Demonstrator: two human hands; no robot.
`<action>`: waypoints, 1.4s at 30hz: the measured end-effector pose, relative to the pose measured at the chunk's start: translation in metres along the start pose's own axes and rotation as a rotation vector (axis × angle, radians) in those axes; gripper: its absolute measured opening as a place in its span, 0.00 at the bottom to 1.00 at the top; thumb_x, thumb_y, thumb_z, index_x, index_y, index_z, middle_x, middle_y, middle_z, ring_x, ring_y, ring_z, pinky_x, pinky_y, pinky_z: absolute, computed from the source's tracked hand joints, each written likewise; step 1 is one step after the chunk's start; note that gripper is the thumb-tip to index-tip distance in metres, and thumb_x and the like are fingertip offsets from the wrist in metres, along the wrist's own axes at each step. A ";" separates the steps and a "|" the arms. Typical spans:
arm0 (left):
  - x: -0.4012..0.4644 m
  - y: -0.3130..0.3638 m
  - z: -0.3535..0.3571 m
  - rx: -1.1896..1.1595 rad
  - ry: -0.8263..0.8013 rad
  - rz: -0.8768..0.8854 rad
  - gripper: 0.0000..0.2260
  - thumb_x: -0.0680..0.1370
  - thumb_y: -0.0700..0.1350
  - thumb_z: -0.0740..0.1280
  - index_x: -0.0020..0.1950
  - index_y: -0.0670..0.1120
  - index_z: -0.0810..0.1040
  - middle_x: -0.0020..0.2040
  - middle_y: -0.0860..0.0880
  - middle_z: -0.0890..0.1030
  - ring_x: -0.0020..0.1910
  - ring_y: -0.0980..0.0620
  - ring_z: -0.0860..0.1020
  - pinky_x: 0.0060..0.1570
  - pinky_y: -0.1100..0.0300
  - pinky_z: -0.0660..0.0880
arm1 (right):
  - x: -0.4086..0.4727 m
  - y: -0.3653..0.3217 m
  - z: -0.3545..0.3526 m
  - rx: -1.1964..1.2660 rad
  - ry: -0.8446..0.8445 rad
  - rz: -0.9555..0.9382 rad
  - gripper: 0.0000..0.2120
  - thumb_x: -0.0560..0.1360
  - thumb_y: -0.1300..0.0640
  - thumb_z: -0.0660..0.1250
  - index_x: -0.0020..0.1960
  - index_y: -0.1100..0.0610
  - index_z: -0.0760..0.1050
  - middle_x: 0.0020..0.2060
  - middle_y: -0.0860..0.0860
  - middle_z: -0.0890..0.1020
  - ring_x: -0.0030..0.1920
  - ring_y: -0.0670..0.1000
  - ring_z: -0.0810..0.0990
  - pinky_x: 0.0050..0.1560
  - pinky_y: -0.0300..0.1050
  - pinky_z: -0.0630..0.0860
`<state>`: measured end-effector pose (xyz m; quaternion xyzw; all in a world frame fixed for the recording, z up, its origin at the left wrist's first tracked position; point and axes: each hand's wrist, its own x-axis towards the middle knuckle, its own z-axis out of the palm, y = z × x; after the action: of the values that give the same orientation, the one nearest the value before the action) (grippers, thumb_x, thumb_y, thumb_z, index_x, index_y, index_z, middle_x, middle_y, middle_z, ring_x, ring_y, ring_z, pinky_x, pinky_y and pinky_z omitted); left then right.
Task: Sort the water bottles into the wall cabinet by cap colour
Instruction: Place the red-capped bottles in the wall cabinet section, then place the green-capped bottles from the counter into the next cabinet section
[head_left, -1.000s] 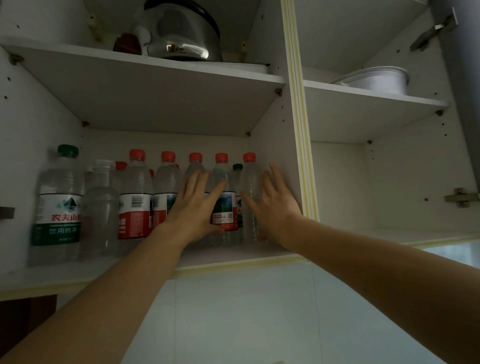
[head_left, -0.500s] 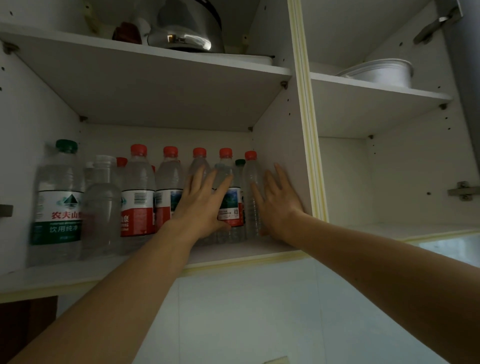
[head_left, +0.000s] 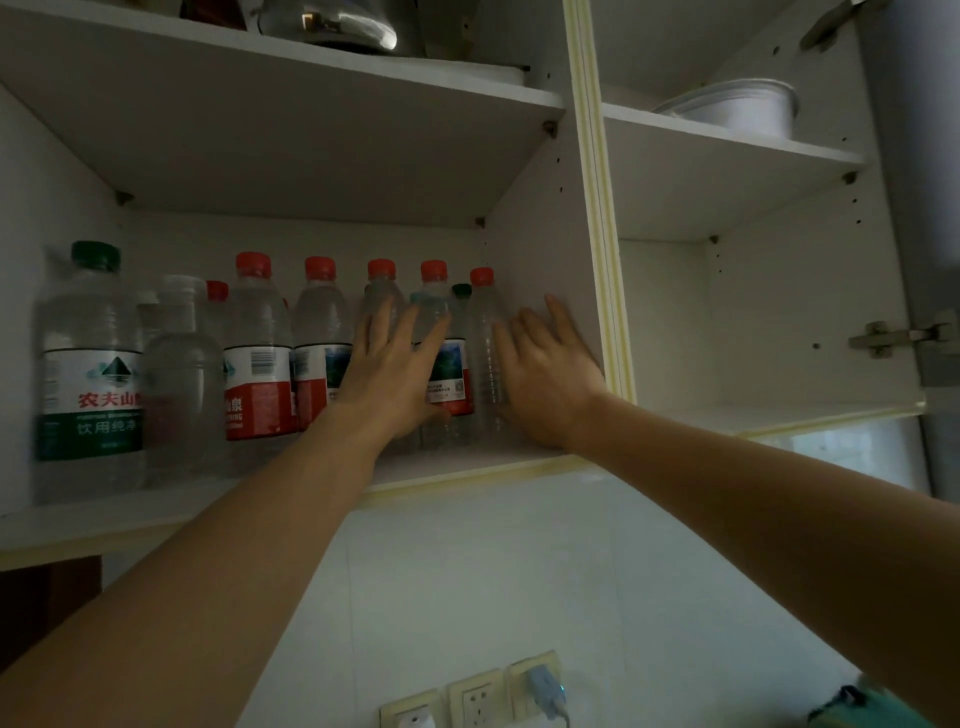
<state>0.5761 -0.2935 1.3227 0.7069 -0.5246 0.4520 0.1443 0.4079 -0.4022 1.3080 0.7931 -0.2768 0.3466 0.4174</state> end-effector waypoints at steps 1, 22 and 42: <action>-0.001 0.000 -0.002 -0.003 0.013 0.006 0.52 0.71 0.60 0.76 0.83 0.50 0.46 0.82 0.41 0.50 0.80 0.36 0.45 0.77 0.37 0.47 | -0.006 0.001 -0.005 0.044 0.034 0.005 0.43 0.78 0.38 0.63 0.80 0.63 0.53 0.76 0.63 0.65 0.79 0.62 0.58 0.78 0.67 0.44; -0.170 0.186 -0.022 -0.446 0.196 -0.141 0.09 0.80 0.42 0.68 0.60 0.42 0.79 0.52 0.48 0.80 0.54 0.48 0.77 0.56 0.52 0.74 | -0.251 0.052 0.028 0.892 0.094 -0.140 0.16 0.81 0.54 0.65 0.66 0.60 0.76 0.60 0.53 0.79 0.62 0.54 0.75 0.53 0.46 0.75; -0.412 0.330 0.179 -0.710 -1.166 -0.621 0.21 0.77 0.60 0.70 0.65 0.51 0.77 0.55 0.54 0.80 0.51 0.56 0.79 0.48 0.59 0.78 | -0.491 -0.061 0.186 1.224 -1.209 0.044 0.20 0.79 0.48 0.67 0.68 0.55 0.75 0.61 0.51 0.81 0.57 0.50 0.79 0.55 0.43 0.75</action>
<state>0.3588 -0.2977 0.8091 0.8584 -0.4065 -0.2538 0.1833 0.2139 -0.4572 0.8196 0.9214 -0.2312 -0.0393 -0.3097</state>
